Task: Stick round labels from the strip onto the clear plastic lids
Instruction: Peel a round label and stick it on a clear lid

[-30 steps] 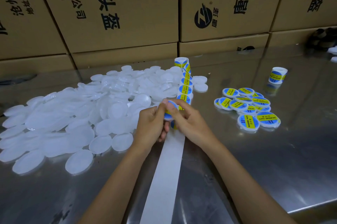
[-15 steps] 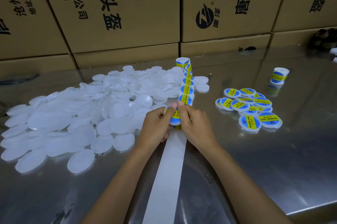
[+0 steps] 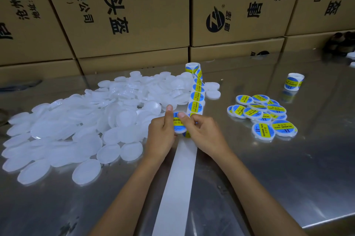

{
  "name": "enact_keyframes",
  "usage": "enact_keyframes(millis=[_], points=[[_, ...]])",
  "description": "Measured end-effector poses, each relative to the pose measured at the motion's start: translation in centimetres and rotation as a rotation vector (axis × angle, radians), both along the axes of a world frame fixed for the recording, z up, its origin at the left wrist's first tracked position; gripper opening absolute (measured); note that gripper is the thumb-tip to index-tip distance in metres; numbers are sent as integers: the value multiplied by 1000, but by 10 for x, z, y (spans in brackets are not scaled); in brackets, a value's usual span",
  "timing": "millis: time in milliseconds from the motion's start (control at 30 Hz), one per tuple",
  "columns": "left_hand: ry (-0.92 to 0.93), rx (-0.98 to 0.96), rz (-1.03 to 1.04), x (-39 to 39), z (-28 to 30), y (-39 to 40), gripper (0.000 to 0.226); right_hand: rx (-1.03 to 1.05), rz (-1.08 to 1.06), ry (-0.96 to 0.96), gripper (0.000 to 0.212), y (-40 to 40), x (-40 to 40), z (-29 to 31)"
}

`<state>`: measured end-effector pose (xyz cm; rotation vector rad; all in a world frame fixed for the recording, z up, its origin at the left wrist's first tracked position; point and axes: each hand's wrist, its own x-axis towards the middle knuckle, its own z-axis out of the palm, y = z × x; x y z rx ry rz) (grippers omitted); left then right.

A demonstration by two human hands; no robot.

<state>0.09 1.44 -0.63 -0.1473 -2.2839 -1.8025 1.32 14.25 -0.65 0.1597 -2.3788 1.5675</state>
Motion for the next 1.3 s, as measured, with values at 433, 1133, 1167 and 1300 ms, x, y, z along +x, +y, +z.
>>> enact_keyframes(millis=[433, 1133, 1167, 1300], points=[[11, -155, -51, 1, 1, -2, 68, -53, 120, -5, 47, 4, 1, 4], [-87, -174, 21, -6, -9, -6, 56, -873, -371, -164, 29, 54, -20, 3], [-80, -190, 32, -6, -9, -6, 54, -983, -407, -171, 29, 60, -21, 3], [-77, -239, 45, -6, -10, -7, 49, -1305, -437, -170, 25, 73, -23, 4]])
